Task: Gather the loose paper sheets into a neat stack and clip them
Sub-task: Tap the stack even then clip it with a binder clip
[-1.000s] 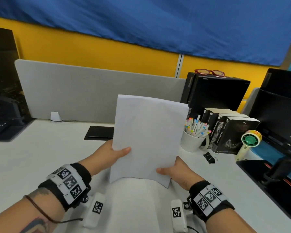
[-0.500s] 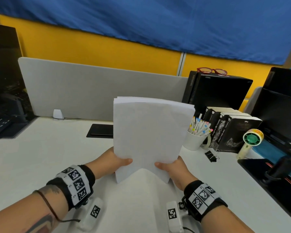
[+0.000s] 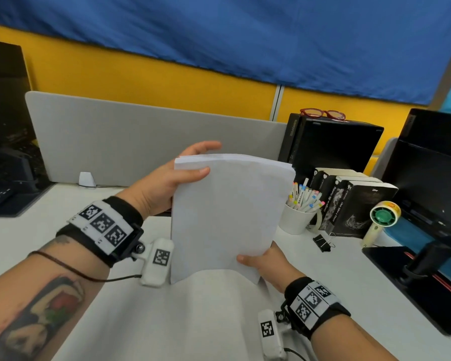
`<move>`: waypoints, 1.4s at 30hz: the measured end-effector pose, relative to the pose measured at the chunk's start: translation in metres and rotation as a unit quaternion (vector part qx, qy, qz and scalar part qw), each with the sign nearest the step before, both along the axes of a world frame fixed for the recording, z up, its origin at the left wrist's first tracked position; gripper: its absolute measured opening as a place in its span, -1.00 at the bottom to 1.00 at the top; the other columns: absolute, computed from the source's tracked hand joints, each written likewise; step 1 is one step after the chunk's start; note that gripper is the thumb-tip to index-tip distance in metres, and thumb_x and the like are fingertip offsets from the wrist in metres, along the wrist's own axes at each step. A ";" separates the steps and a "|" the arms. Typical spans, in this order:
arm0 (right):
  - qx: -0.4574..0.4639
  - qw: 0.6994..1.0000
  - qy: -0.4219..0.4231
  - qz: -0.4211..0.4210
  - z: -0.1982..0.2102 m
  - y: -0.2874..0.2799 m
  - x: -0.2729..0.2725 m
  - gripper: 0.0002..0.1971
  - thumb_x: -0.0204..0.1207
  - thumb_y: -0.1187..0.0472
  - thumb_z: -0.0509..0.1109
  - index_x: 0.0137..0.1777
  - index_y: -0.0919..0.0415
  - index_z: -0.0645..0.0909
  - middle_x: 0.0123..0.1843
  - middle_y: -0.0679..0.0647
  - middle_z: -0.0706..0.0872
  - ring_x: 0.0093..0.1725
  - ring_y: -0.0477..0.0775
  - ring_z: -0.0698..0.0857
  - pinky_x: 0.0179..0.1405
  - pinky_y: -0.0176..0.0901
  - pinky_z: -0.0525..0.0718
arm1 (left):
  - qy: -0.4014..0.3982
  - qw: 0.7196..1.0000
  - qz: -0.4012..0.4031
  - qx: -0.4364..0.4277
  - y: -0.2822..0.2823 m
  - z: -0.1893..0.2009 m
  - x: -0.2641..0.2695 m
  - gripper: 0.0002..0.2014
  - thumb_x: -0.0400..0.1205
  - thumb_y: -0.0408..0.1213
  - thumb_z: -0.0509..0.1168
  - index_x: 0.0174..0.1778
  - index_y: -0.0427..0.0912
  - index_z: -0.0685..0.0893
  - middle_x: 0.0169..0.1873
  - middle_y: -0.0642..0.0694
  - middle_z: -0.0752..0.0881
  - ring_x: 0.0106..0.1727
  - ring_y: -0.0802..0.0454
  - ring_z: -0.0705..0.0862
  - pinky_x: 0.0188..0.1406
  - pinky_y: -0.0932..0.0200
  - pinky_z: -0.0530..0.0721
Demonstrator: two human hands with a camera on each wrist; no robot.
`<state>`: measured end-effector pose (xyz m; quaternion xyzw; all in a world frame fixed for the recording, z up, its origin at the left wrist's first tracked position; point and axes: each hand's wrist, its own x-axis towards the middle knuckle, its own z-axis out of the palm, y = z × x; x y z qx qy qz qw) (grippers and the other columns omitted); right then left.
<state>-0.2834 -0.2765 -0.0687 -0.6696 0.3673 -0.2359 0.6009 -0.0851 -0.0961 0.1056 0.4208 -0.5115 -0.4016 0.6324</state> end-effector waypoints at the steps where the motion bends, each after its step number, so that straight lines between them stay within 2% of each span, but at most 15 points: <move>1: -0.009 1.000 -0.001 0.018 0.004 0.001 -0.003 -0.18 0.11 0.17 0.81 0.40 0.19 0.56 0.25 0.07 0.79 0.27 0.12 0.76 0.37 0.13 0.69 | 0.002 1.000 0.000 0.000 -0.001 0.001 -0.002 -0.69 0.57 -0.20 0.44 0.22 0.12 0.69 0.16 -0.07 0.77 0.05 -0.11 0.81 -0.07 -0.03 0.83; 4: -0.043 0.996 -0.037 0.066 0.033 0.011 -0.014 -0.35 0.27 0.30 0.74 0.38 0.15 0.61 0.23 0.04 0.82 0.26 0.06 0.78 0.33 0.06 0.72 | 0.016 1.000 0.021 0.000 -0.003 -0.002 -0.007 -0.86 0.60 -0.21 0.32 0.04 0.07 0.66 -0.04 -0.02 0.81 -0.10 -0.06 0.80 -0.27 0.03 0.82; 8: -0.051 0.977 -0.175 0.107 0.093 0.021 -0.022 -0.38 0.29 0.39 0.63 0.39 0.22 0.61 0.26 0.21 0.80 0.30 0.32 0.75 0.24 0.14 0.76 | 0.015 0.999 0.038 -0.002 -0.005 -0.004 -0.007 -0.89 0.61 -0.17 0.32 0.01 0.09 0.69 0.00 -0.07 0.78 -0.06 -0.11 0.78 -0.24 -0.01 0.82; 9: -0.049 0.971 -0.204 0.116 0.109 0.021 -0.022 -0.37 0.31 0.39 0.58 0.43 0.18 0.58 0.28 0.24 0.78 0.32 0.37 0.72 0.23 0.17 0.76 | 0.016 0.999 0.044 -0.001 -0.005 -0.004 -0.006 -0.90 0.62 -0.17 0.33 0.01 0.09 0.69 0.02 -0.08 0.77 -0.05 -0.12 0.78 -0.22 -0.02 0.82; 12: -0.059 0.942 -0.273 0.184 0.148 0.014 -0.022 -0.22 0.45 0.47 0.42 0.59 -0.20 0.42 0.40 0.20 0.70 0.35 0.33 0.70 0.27 0.25 0.72 | 0.016 0.998 0.059 -0.001 -0.007 -0.005 -0.006 -0.92 0.64 -0.16 0.42 0.01 0.09 0.70 -0.01 -0.07 0.78 -0.07 -0.12 0.78 -0.21 -0.06 0.83; 14: -0.056 0.932 -0.293 0.205 0.160 0.009 -0.021 -0.28 0.51 0.47 0.37 0.55 -0.24 0.45 0.35 0.16 0.68 0.29 0.35 0.71 0.25 0.29 0.72 | 0.016 0.998 0.066 -0.001 -0.007 -0.005 -0.006 -0.93 0.66 -0.17 0.42 0.02 0.09 0.70 -0.03 -0.06 0.79 -0.09 -0.11 0.78 -0.23 -0.06 0.83; 17: -0.030 0.932 -0.301 0.198 0.159 0.010 -0.018 -0.63 0.59 0.42 0.35 0.29 0.00 0.58 0.34 0.21 0.61 0.24 0.39 0.68 0.14 0.26 0.76 | 0.017 0.998 0.066 -0.002 -0.005 -0.005 -0.006 -0.86 0.70 -0.23 0.29 0.04 0.10 0.71 -0.01 -0.07 0.78 -0.08 -0.10 0.79 -0.22 -0.06 0.84; 19: -0.021 0.933 -0.312 0.177 0.155 0.012 -0.017 -0.73 0.62 0.40 0.34 0.18 0.02 0.58 0.35 0.24 0.57 0.22 0.39 0.67 0.10 0.27 0.77 | 0.016 0.998 0.061 -0.007 -0.005 -0.006 -0.007 -0.86 0.72 -0.25 0.28 0.04 0.10 0.70 -0.02 -0.06 0.78 -0.09 -0.08 0.79 -0.24 -0.04 0.84; 22: -0.028 0.931 -0.337 0.140 0.151 0.013 -0.014 -0.76 0.61 0.39 0.37 0.14 0.04 0.60 0.33 0.25 0.62 0.18 0.37 0.68 0.02 0.21 0.78 | 0.019 0.998 0.060 -0.008 -0.004 -0.008 -0.007 -0.85 0.67 -0.29 0.34 0.04 0.08 0.65 -0.09 -0.01 0.79 -0.17 -0.02 0.79 -0.34 0.07 0.80; 26: -0.035 0.923 -0.362 0.126 0.151 0.018 -0.012 -0.77 0.58 0.43 0.37 0.11 0.10 0.57 0.45 0.24 0.67 0.31 0.44 0.68 0.23 0.38 0.69 | 0.008 0.997 0.076 -0.016 -0.006 -0.010 -0.005 -0.84 0.61 -0.24 0.38 0.01 0.16 0.67 -0.09 0.00 0.78 -0.15 -0.04 0.79 -0.29 0.01 0.81; 28: -0.052 0.929 -0.352 0.105 0.152 0.020 -0.013 -0.75 0.57 0.43 0.39 0.13 0.10 0.57 0.38 0.19 0.70 0.24 0.39 0.71 0.17 0.39 0.73 | 0.008 0.994 0.104 -0.025 -0.009 -0.011 -0.005 -0.84 0.67 -0.27 0.40 -0.01 0.14 0.66 -0.13 0.04 0.78 -0.16 -0.04 0.77 -0.31 0.01 0.81; 31: -0.046 0.932 -0.342 0.109 0.152 0.021 -0.016 -0.68 0.51 0.40 0.44 0.17 0.05 0.55 0.22 0.17 0.66 0.10 0.30 0.73 0.03 0.28 0.79 | 0.004 0.992 0.127 -0.028 -0.010 -0.011 -0.009 -0.81 0.75 -0.32 0.30 0.00 0.14 0.65 -0.14 0.07 0.77 -0.17 -0.04 0.77 -0.38 0.03 0.78; 35: -0.010 0.924 -0.342 0.172 0.152 0.022 -0.018 -0.65 0.55 0.46 0.38 0.17 -0.01 0.57 0.24 0.18 0.65 0.12 0.31 0.73 0.04 0.22 0.79 | 0.006 0.996 0.085 -0.020 -0.007 -0.014 -0.006 -0.76 0.71 -0.34 0.35 0.04 0.19 0.65 -0.07 0.07 0.79 -0.11 -0.04 0.80 -0.33 0.01 0.79; 38: -0.029 0.930 -0.338 0.141 0.152 0.021 -0.016 -0.72 0.58 0.43 0.37 0.09 0.01 0.61 0.21 0.20 0.64 0.13 0.35 0.71 0.05 0.26 0.76 | 0.002 0.997 0.071 -0.013 -0.005 -0.014 -0.005 -0.78 0.64 -0.25 0.38 0.06 0.23 0.66 -0.04 0.07 0.78 -0.07 -0.07 0.79 -0.23 -0.07 0.76; 42: -0.039 0.931 -0.353 0.086 0.150 0.024 -0.011 -0.86 0.69 0.33 0.31 0.06 0.05 0.57 0.17 0.19 0.62 0.09 0.29 0.69 -0.09 0.11 0.78 | 0.025 0.996 0.081 -0.021 -0.006 -0.014 -0.007 -0.79 0.69 -0.31 0.37 0.01 0.18 0.66 -0.07 0.04 0.77 -0.11 -0.06 0.77 -0.33 0.02 0.79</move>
